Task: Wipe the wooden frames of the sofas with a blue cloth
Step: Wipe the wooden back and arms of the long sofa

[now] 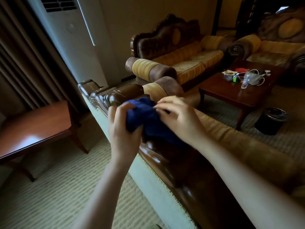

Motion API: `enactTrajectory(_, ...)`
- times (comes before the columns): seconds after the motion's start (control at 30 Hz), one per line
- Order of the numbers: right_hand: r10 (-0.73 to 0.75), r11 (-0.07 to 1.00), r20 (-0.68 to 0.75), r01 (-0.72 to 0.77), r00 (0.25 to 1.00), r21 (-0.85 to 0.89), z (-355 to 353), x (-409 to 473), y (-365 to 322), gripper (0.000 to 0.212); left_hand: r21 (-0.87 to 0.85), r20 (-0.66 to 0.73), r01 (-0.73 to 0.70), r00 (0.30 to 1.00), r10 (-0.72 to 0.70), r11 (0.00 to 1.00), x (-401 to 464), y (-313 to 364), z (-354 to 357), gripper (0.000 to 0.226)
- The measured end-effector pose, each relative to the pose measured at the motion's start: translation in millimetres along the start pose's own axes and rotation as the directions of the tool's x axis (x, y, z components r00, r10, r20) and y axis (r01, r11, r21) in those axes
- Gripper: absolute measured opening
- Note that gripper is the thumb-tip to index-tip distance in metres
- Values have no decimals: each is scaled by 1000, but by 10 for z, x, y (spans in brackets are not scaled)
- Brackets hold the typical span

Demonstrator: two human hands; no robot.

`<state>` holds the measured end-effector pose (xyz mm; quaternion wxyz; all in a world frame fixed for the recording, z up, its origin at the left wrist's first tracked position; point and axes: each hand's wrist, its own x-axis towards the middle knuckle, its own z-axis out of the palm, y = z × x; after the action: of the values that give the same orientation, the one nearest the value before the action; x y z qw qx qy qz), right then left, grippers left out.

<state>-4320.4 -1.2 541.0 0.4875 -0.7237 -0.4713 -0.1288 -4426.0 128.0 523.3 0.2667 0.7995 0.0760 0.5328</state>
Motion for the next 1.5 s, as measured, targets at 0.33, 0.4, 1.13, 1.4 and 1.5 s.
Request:
enactTrajectory(0.33, -38, 989, 86, 50, 996, -139, 265, -60, 159, 46, 135, 285, -350, 910, 302, 927, -194, -295, 55, 39)
enactTrajectory(0.4, -21, 985, 51, 30, 998, -171, 333, 180, 192, 43, 177, 275, -329, 921, 274, 928, 102, -384, 62, 35)
enactTrajectory(1.13, 210, 967, 27, -204, 977, -156, 153, -185, 125, 35, 157, 397, -144, 915, 71, 977, -248, 104, -28, 38)
enactTrajectory(1.4, 679, 699, 94, -681, 728, 219, -134, -108, 528, 20, 397, 663, -384, 748, 29, 834, 190, 282, 572, 48)
enactTrajectory(1.5, 684, 689, 73, -675, 726, 264, -226, -209, 537, 23, 366, 702, -418, 710, 48, 832, 243, 279, 482, 49)
